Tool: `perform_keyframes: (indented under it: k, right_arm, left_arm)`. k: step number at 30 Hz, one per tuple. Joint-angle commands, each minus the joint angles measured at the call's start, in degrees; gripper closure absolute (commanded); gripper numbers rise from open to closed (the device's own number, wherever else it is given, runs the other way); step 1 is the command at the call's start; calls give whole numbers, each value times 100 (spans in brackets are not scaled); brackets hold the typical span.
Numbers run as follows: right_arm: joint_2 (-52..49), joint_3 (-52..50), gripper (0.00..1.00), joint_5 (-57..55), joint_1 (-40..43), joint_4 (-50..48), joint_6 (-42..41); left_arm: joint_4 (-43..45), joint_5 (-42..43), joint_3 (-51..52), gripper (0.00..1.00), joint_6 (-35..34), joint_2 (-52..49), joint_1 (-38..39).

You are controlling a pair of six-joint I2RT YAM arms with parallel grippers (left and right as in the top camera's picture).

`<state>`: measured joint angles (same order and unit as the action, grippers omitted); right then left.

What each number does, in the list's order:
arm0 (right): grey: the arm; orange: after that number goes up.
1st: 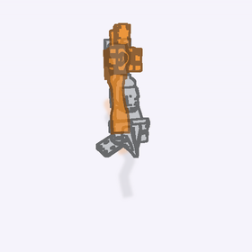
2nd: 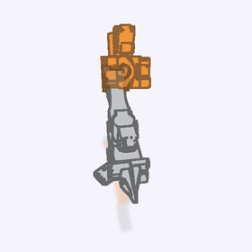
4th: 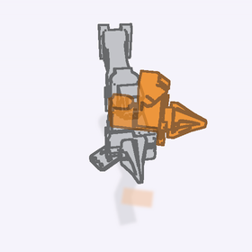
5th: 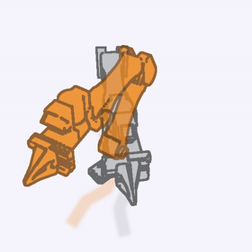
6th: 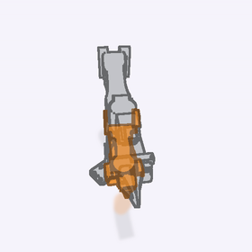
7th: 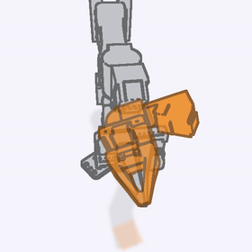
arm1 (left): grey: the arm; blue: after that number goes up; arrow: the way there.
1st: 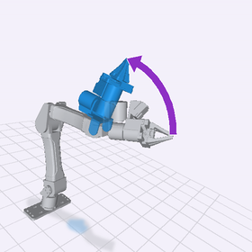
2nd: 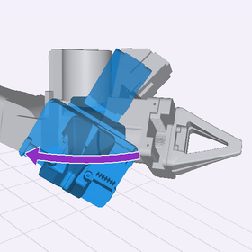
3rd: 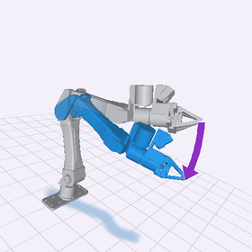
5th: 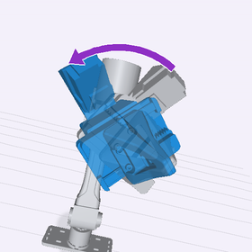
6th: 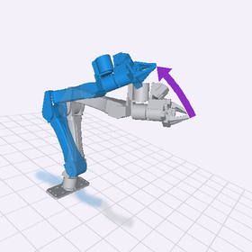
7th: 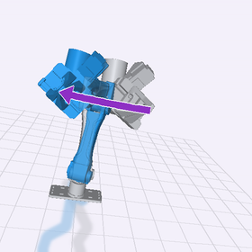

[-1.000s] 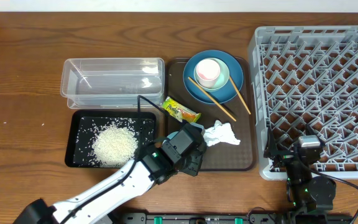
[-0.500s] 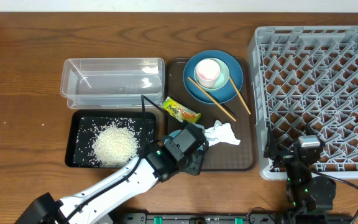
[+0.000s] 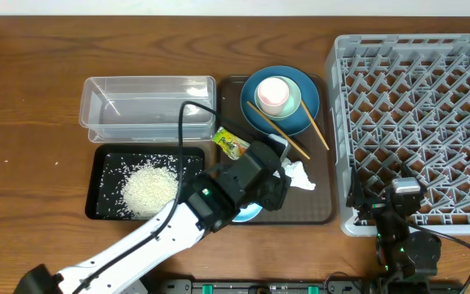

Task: Sort waste into correct bins and load items into the dishwasher rack
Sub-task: 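Set the bowl down and move the left gripper over the white tissue, then lower the left gripper and pinch the crumpled white tissue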

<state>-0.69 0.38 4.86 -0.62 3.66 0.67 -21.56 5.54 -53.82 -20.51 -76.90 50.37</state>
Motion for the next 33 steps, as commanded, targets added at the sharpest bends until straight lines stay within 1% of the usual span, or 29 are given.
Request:
perform_keyframes:
  k: [1,5,9,13,25,33]
  right_arm:
    - [9,-9,1,-35,-52,22,24]
    - [9,-9,1,-35,-52,22,24]
    - [9,-9,1,-35,-52,22,24]
    - [9,-9,1,-35,-52,22,24]
    - [9,-9,1,-35,-52,22,24]
    - [9,-9,1,-35,-52,22,24]
  left_arm:
    - [144,-155,-39,34,146,-365,13]
    - [503,-155,-39,33,297,-861,15]
    - [914,-153,-39,33,297,-1322,24]
    - [1141,-153,-39,33,315,-1698,24]
    - [1510,-155,-39,33,317,-2400,24]
    - [1528,-155,-39,33,315,-2588,24]
